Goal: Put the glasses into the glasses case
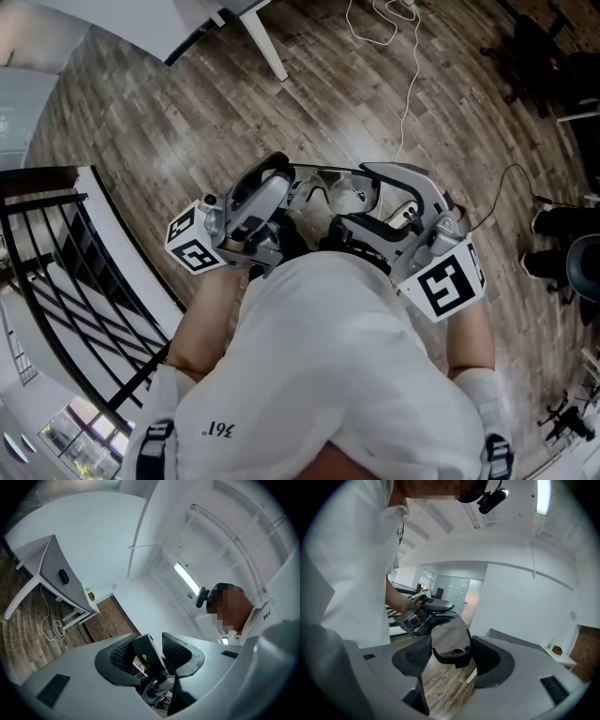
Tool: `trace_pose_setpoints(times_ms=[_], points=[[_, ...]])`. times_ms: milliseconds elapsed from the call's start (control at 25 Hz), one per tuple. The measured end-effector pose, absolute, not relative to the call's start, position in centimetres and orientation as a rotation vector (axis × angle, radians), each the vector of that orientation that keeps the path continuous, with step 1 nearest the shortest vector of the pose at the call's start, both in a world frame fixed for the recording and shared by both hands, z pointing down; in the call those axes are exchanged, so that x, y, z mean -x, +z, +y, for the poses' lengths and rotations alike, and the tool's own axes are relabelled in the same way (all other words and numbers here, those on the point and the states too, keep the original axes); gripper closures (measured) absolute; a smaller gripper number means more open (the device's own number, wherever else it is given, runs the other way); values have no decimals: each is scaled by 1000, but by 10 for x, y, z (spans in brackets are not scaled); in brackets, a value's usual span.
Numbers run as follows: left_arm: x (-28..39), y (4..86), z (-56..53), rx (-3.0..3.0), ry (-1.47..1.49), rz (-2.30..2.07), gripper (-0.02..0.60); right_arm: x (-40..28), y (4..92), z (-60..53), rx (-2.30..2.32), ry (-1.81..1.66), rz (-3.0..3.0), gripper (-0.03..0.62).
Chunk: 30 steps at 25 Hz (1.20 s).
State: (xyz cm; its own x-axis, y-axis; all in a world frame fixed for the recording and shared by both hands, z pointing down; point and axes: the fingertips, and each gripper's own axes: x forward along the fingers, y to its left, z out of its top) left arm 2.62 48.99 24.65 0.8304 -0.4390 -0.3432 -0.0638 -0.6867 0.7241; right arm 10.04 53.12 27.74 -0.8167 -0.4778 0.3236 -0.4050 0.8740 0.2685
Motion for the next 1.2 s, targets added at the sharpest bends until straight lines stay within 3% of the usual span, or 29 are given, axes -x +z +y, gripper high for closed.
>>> trace_pose_setpoints(times_ms=[560, 1200], points=[[6, 263, 447, -2330, -560, -445, 416, -69, 288, 488, -631, -262, -2622, 318], [79, 269, 317, -2331, -471, -284, 416, 6, 297, 360, -703, -218, -2516, 318]])
